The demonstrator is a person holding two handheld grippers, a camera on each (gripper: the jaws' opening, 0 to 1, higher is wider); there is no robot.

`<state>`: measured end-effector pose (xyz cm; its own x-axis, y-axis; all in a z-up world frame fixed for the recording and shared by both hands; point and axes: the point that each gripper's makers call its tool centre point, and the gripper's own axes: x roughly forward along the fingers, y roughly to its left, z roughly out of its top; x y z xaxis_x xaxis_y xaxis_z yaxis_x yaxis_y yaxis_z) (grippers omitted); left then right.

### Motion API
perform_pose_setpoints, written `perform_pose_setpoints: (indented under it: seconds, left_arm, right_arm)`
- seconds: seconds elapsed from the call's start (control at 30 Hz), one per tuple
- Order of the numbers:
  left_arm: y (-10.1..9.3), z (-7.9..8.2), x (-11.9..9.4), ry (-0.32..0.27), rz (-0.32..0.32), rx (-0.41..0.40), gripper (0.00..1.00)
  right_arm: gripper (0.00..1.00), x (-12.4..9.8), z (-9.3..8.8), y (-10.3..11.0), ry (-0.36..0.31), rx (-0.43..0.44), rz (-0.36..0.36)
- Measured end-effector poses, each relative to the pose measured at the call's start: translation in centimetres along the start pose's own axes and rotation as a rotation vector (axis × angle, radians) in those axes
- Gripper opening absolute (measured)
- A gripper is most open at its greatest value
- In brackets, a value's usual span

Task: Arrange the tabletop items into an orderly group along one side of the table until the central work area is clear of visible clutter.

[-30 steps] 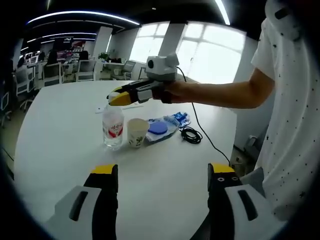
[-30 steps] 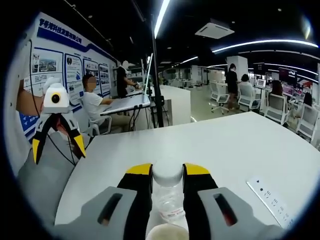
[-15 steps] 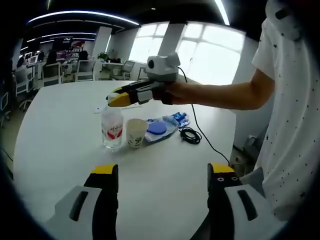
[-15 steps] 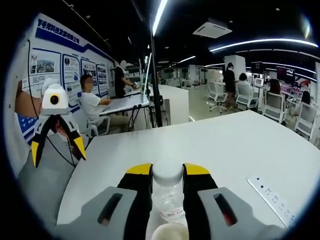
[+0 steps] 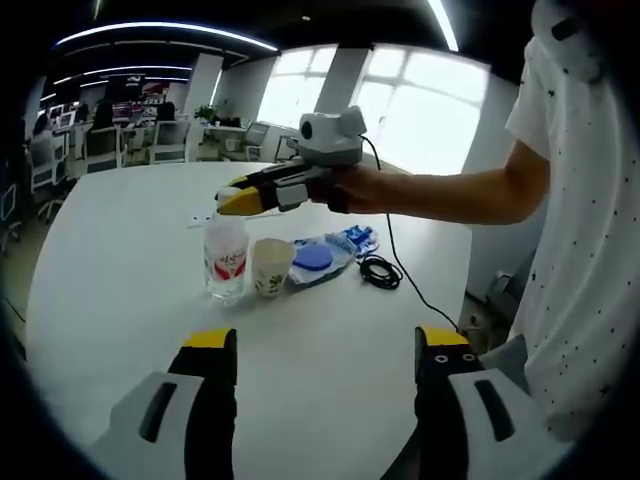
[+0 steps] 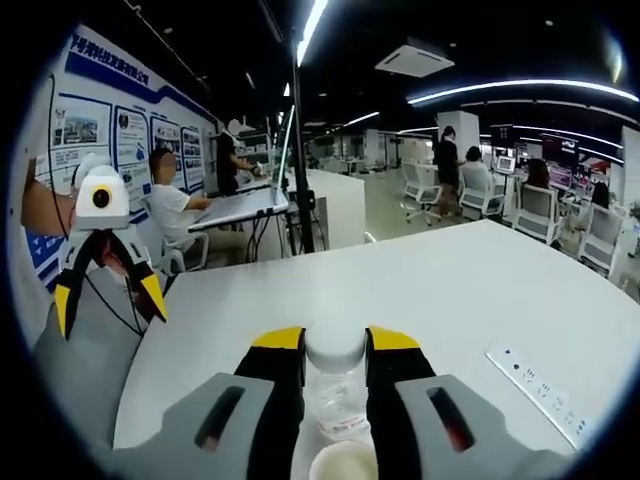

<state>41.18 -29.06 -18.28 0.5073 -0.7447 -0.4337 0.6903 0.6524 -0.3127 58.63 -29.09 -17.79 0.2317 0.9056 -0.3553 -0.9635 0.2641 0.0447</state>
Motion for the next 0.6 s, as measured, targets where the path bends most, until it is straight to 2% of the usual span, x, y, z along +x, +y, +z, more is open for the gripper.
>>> perform_pose_setpoints:
  seconds: [0.23,0.37,0.5,0.6]
  left_arm:
    - [-0.02,0.03,0.08,-0.003,-0.003,0.0,0.73]
    - [-0.01,-0.03,0.08,-0.001,-0.003,-0.001,0.73]
    - [0.03,0.08,0.1,-0.005,-0.002,-0.002,0.73]
    - [-0.05,0.1,0.17,-0.003,-0.003,0.002,0.73]
  right_arm:
    - [0.22,-0.02,-0.03,-0.41,0.006,0.041,-0.01]
    - [0.22,-0.1,-0.05,-0.46,0.004,0.033,-0.013]
    - [0.28,-0.09,-0.24,-0.59,0.011,0.026,-0.018]
    - [0.29,-0.16,-0.23,-0.71,0.009,0.022,-0.023]
